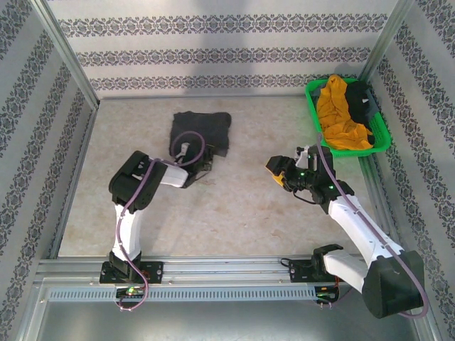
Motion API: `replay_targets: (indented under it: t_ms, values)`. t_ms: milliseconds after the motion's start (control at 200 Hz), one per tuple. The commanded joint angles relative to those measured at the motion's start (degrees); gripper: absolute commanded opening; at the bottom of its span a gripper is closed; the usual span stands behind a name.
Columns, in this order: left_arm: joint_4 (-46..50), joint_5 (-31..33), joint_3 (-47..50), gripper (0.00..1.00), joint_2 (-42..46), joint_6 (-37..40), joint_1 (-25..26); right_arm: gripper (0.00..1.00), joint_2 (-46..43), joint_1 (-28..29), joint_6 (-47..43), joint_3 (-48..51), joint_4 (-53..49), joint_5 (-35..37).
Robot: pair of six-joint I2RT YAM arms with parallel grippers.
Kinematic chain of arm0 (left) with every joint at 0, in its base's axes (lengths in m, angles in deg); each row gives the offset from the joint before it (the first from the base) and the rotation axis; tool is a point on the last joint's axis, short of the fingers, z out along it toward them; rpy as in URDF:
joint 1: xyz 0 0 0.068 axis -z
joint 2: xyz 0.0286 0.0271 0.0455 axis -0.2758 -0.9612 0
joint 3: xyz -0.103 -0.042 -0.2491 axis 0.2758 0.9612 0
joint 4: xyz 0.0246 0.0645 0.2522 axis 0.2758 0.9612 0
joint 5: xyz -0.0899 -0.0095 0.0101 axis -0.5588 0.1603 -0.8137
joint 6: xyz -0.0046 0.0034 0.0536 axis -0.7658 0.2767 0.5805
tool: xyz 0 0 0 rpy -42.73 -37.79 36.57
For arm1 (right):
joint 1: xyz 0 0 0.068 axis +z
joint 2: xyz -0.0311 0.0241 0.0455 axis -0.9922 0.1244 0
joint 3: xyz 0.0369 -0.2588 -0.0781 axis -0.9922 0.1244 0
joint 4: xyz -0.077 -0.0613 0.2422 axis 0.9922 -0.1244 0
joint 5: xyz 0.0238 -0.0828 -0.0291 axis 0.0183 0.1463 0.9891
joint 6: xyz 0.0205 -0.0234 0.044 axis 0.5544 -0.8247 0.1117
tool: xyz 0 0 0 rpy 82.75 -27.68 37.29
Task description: Fold and stack the t-shirts
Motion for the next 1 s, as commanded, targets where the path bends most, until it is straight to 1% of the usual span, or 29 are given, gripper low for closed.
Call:
replay_targets:
  t_ms: [0, 40, 160, 240, 305, 340, 420, 465, 590, 680, 814, 844, 869, 909, 999]
  values:
    - [-2.9, -5.2, 3.8, 0.0, 3.0, 7.3, -9.3, 0.63, 2.3, -0.5, 0.4, -0.5, 2.8, -1.0]
    - [-4.0, -7.4, 4.8, 0.0, 3.3, 8.9, -12.5, 0.63, 3.2, -0.4, 0.5, -0.9, 3.4, -1.1]
    - [-5.3, -17.6, 4.4, 0.0, 2.2, 13.8, -22.4, 0.63, 5.8, -0.2, 0.7, -2.2, 6.3, -1.5]
    - [-5.4, -25.8, 1.9, 0.0, -0.5, 17.1, -28.6, 0.63, 7.6, 0.2, 1.0, -2.9, 8.4, -2.0]
    - [-7.4, -33.9, -0.6, 0.0, -3.8, 19.3, -33.1, 0.62, 9.0, 0.4, 1.2, -3.5, 9.5, -2.2]
    - [-7.1, -36.7, -1.4, 0.0, -5.0, 19.9, -35.2, 0.62, 9.7, 0.5, 1.2, -3.9, 10.0, -2.3]
    - [-4.3, -39.1, -2.0, 0.0, -5.4, 23.7, -39.0, 0.62, 11.0, 0.9, 1.3, -4.6, 10.5, -2.3]
    - [0.5, -40.4, -3.2, 0.0, -5.1, 27.4, -40.6, 0.62, 11.7, 1.2, 1.3, -5.1, 10.8, -2.2]
    - [9.6, -42.2, -6.3, 0.0, -4.8, 34.4, -42.9, 0.62, 13.3, 2.0, 1.3, -6.1, 11.5, -2.2]
    - [12.8, -41.6, -7.4, 0.0, -4.6, 36.3, -43.4, 0.62, 14.6, 2.5, 1.3, -6.7, 11.8, -2.4]
    - [13.0, -41.0, -7.9, 0.0, -3.9, 36.2, -43.4, 0.62, 15.4, 2.9, 0.9, -7.6, 11.7, -2.7]
    - [13.2, -40.9, -7.9, 0.04, -3.6, 36.3, -43.4, 0.61, 15.6, 2.9, 0.8, -7.8, 11.5, -2.7]
    - [13.5, -40.9, -7.9, 0.11, -3.3, 36.5, -43.4, 0.62, 15.6, 3.0, 0.6, -8.0, 11.2, -2.7]
    - [14.5, -41.0, -7.9, 0.29, -2.7, 36.8, -43.4, 0.61, 15.6, 2.9, 0.2, -8.1, 10.8, -2.7]
    - [17.3, -39.0, -6.3, 0.6, 1.0, 38.7, -43.3, 0.62, 14.9, 2.7, -1.1, -8.6, 9.3, -2.3]
